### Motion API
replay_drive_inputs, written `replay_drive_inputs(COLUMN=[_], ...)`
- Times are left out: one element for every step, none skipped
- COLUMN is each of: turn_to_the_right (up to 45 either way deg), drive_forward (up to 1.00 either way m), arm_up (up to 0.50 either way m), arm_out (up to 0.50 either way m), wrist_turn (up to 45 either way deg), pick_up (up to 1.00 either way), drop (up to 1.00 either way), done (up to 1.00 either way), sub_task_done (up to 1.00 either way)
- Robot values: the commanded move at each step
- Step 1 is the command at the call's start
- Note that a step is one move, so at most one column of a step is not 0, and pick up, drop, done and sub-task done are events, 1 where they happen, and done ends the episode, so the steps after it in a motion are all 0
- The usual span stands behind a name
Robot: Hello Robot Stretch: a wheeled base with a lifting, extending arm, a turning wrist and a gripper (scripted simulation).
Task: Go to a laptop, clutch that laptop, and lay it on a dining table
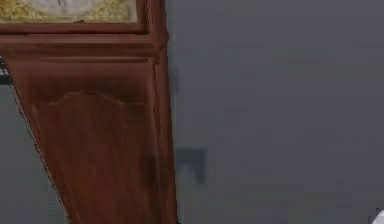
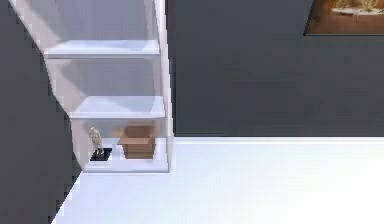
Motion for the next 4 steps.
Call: replay_drive_inputs(turn_to_the_right=[-45.0, -45.0, -45.0, -45.0], drive_forward=[0.0, 0.0, 0.0, 0.0], arm_up=[0.0, 0.0, 0.0, 0.0], arm_out=[0.0, 0.0, 0.0, 0.0], wrist_turn=[0.0, 0.0, 0.0, 0.0], pick_up=[0.0, 0.0, 0.0, 0.0], drop=[0.0, 0.0, 0.0, 0.0], done=[0.0, 0.0, 0.0, 0.0], sub_task_done=[0.0, 0.0, 0.0, 0.0])
